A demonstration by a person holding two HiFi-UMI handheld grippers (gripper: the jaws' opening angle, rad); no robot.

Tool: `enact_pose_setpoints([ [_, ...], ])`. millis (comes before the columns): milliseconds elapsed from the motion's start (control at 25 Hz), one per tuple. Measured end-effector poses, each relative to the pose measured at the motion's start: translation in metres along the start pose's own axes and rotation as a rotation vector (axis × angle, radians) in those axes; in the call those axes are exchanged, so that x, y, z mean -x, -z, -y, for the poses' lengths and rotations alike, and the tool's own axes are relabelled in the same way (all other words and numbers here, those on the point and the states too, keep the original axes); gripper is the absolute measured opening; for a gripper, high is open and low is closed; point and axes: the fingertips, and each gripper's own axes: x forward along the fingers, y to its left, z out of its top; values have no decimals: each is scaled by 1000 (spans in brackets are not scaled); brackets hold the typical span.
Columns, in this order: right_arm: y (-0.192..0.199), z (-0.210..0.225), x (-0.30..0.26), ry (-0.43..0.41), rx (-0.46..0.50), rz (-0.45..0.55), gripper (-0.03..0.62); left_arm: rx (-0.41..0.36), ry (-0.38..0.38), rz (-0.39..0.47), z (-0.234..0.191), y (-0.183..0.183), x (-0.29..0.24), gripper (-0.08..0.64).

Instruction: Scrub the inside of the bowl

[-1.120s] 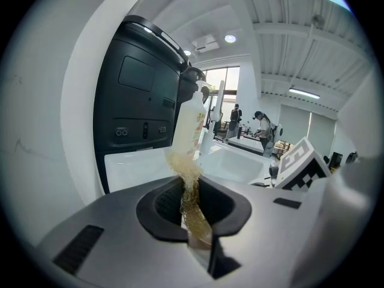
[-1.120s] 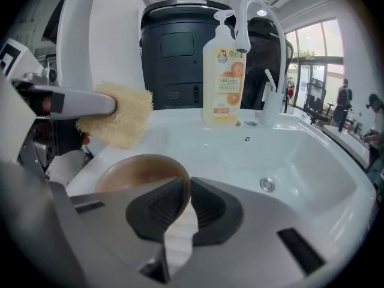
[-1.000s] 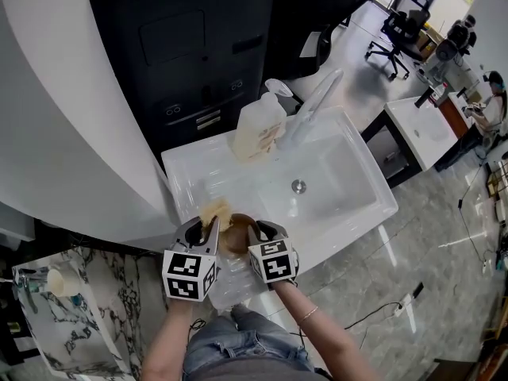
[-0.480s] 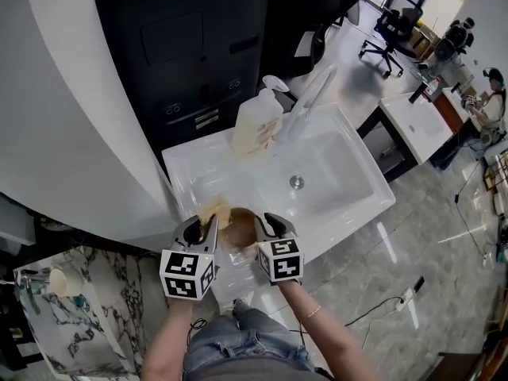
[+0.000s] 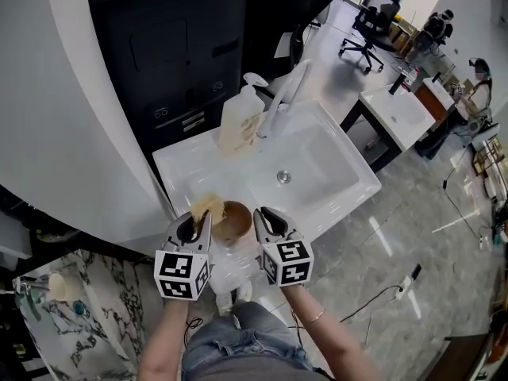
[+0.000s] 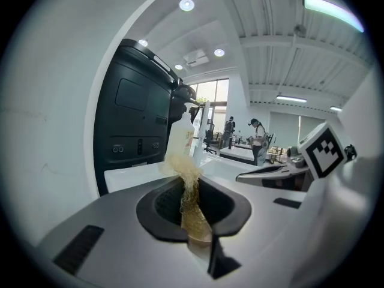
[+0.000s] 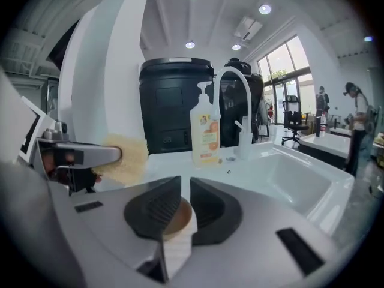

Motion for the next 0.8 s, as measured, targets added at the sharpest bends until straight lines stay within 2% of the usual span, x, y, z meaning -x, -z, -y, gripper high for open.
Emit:
enact_pose_setpoints([
  [400,-38,-4,49,-41,-14,186,12,-49,27,61,20,-19,16,46],
  [800,-52,1,86,-63,21,265,9,-63,15,104,46,-28,35,46],
])
